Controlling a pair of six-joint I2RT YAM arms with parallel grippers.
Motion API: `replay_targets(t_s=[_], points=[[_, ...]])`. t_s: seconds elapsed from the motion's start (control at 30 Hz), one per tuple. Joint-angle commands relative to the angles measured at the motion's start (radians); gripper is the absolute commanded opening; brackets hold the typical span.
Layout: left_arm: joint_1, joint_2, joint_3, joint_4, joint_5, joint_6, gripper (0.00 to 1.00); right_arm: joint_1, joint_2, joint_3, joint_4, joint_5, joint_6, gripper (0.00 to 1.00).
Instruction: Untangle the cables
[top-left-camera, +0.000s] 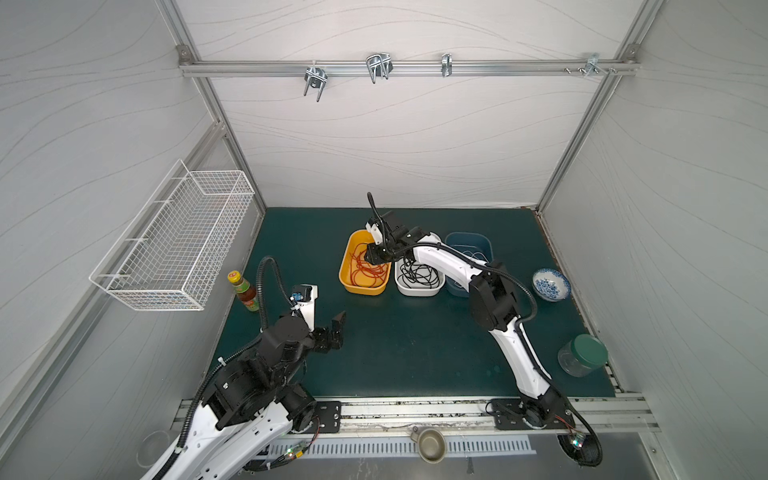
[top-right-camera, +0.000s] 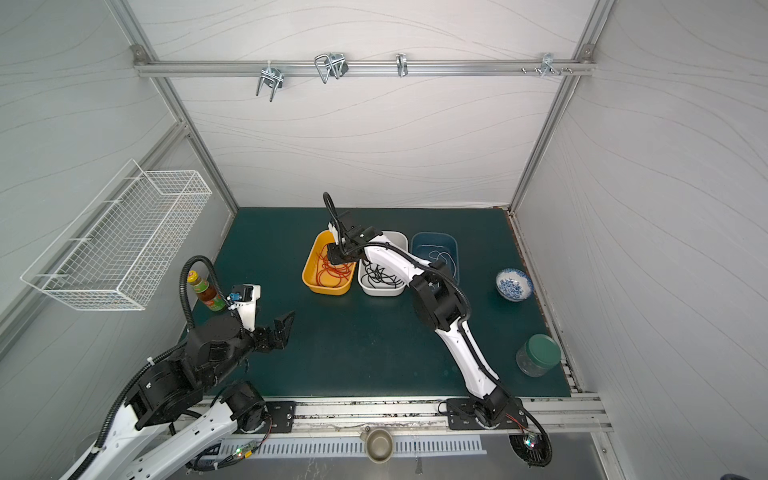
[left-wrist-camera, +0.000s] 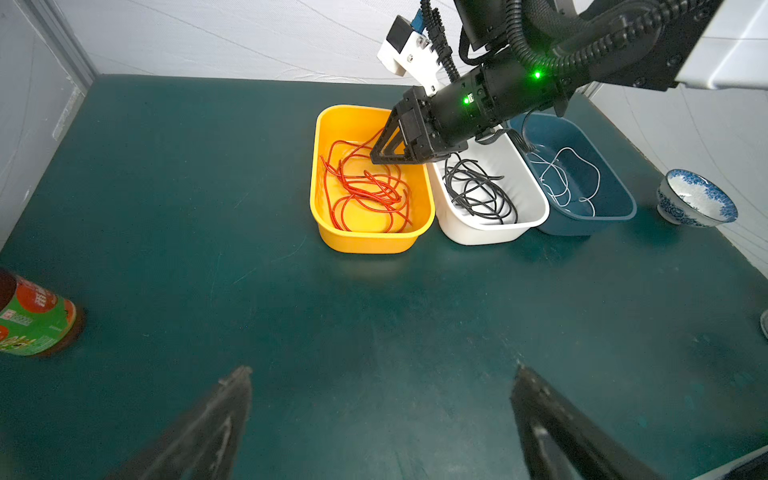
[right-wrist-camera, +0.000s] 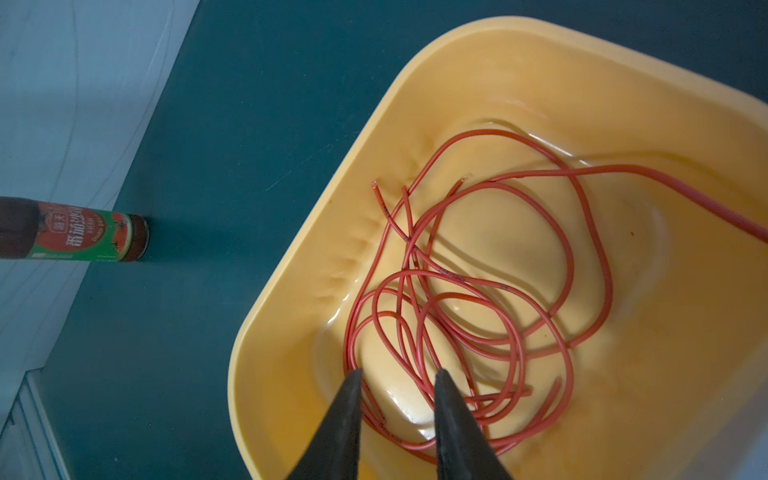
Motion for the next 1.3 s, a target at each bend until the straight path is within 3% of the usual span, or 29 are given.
replay_targets(t_s=[0.0, 0.17, 0.37, 0.57, 0.8, 1.27], points=[[0.002, 0.014, 0.001, 0.023, 0.004, 0.001, 0.99, -0.005, -0.083, 0.029, -0.051, 0.018, -0.041, 0.38], [0.001, 0.034, 0.004, 0.019, 0.007, 0.0, 0.99, -0.005, -0.207, -0.03, -0.056, 0.054, -0.093, 0.6], [0.002, 0.033, 0.001, 0.022, 0.009, -0.002, 0.99, -0.005, -0.368, -0.099, -0.076, 0.113, -0.15, 0.79], [0.002, 0.056, 0.001, 0.021, 0.003, -0.015, 0.99, -0.005, -0.576, -0.282, -0.001, 0.206, -0.213, 0.99], [0.001, 0.104, 0.013, 0.002, -0.032, -0.058, 0.99, -0.01, -0.855, -0.594, 0.173, 0.362, -0.318, 0.99], [0.002, 0.053, -0.028, 0.061, -0.194, -0.158, 1.0, -0.126, -1.371, -1.042, 0.151, 0.389, -0.265, 0.99]])
